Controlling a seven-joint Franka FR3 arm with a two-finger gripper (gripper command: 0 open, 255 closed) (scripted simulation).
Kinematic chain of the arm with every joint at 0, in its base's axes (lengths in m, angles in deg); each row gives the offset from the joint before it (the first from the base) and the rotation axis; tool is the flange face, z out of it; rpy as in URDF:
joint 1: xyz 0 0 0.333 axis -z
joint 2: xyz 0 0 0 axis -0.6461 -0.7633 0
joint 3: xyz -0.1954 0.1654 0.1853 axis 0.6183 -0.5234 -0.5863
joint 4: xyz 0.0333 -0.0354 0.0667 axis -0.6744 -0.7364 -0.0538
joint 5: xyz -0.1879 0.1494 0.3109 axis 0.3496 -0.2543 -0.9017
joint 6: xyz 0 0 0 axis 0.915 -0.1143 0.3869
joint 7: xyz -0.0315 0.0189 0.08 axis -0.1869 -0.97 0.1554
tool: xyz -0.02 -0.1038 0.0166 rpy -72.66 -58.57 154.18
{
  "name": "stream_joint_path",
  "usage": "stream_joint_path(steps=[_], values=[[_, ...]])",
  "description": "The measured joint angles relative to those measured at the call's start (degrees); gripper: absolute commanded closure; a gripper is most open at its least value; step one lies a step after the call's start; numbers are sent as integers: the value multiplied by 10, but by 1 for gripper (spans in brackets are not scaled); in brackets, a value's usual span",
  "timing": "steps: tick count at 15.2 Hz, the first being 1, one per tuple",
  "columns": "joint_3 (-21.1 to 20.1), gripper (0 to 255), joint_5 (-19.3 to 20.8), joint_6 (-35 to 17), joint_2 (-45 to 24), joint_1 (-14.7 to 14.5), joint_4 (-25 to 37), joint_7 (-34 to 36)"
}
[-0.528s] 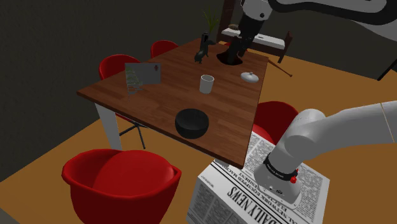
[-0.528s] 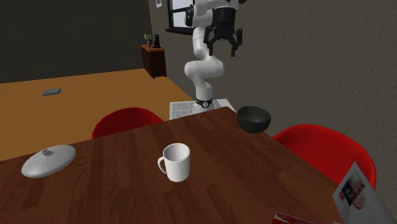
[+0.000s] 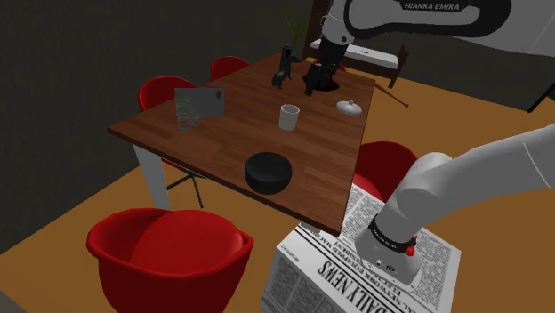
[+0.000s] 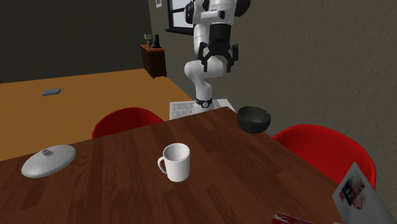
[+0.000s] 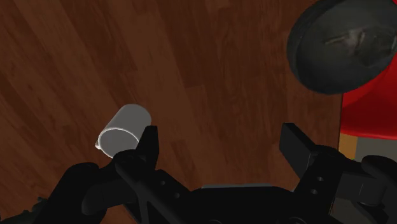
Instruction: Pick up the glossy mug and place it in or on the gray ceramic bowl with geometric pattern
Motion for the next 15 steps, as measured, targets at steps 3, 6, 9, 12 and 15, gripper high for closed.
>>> stream_joint_path(steps=[3, 6, 9, 12, 15], values=[[14, 0, 5, -48, -49, 7, 1, -9], [30, 0, 9, -93, -101, 14, 8, -21], [42, 0, 9, -135, -152, 19, 17, -31], [55, 0, 6, -174, -214, 24, 39, -42], [65, 0, -1, -211, -275, 28, 63, -53]])
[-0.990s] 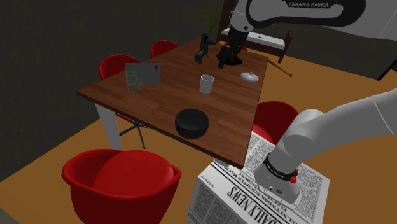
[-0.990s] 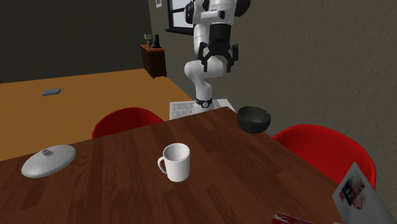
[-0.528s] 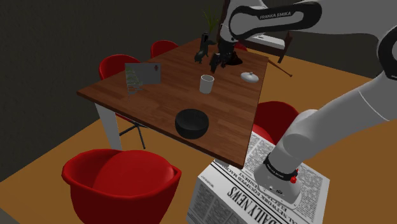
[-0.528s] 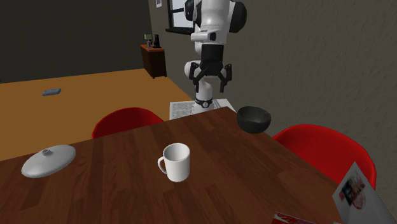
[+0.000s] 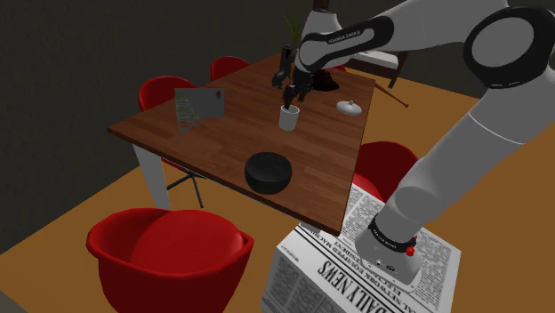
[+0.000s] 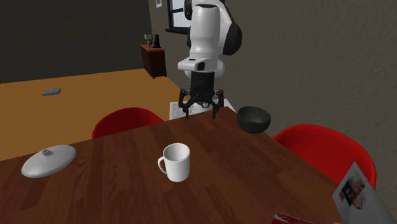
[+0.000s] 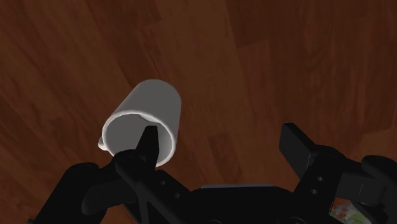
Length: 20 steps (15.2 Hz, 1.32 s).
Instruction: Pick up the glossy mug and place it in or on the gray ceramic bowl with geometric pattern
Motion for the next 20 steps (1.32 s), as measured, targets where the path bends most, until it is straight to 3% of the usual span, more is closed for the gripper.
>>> stream_joint_path(steps=[8, 15, 20], values=[[19, 0, -33, -58, -157, 19, 96, -39], [18, 0, -43, -105, -205, 23, 96, -46], [18, 0, -45, -111, -214, 24, 99, -48]])
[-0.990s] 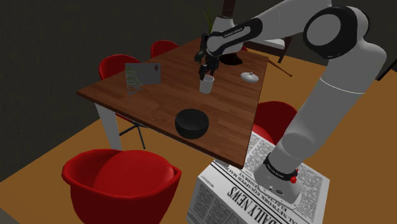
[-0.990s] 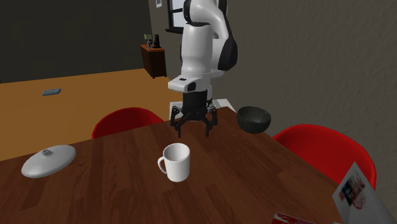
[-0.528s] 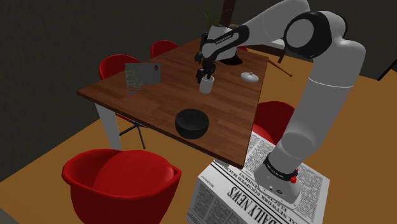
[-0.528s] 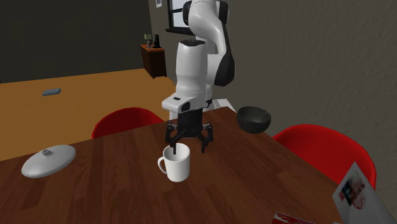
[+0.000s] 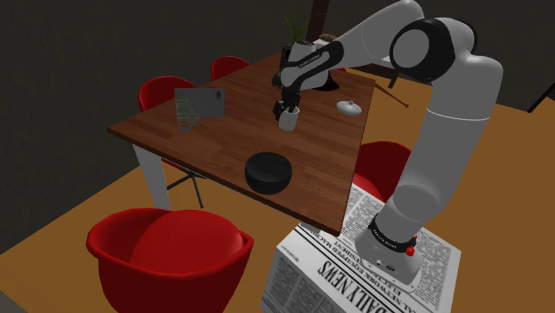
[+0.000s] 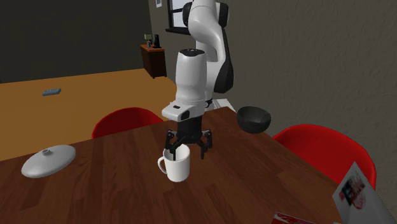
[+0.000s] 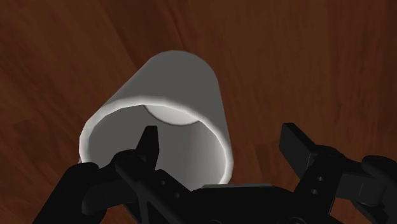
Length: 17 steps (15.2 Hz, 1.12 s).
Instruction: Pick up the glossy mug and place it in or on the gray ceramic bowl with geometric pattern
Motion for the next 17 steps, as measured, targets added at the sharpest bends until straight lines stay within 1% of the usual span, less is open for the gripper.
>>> stream_joint_path(steps=[2, 3, 13, 17], values=[[0, 0, 0, 0, 0, 0, 0, 0], [0, 255, 0, 0, 0, 0, 0, 0], [0, 255, 0, 0, 0, 0, 0, 0], [1, 255, 2, 21, 12, -1, 9, 1]])
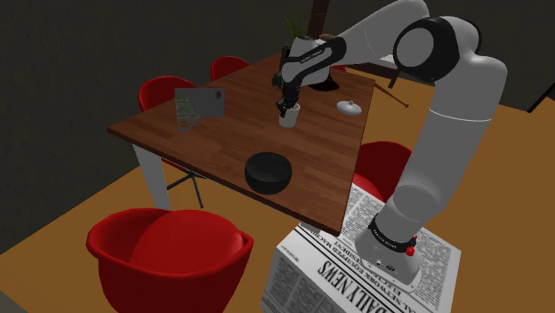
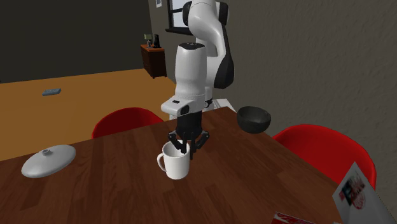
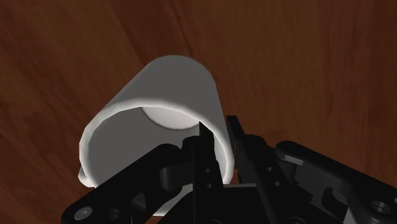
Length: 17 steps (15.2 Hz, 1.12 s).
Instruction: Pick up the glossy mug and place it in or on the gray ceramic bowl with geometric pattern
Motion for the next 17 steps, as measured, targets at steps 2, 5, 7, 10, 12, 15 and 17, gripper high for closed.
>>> stream_joint_path(steps=[2, 5, 7, 10, 12, 15, 17], values=[[0, 255, 2, 14, 7, -1, 6, 1], [1, 255, 4, 34, 20, -1, 14, 2], [1, 255, 5, 48, 27, -2, 21, 3], [1, 255, 7, 69, 33, -3, 36, 4], [2, 255, 8, 83, 41, -2, 43, 3], [2, 255, 9, 105, 48, -2, 58, 3], [2, 255, 10, 119, 53, -3, 67, 4]])
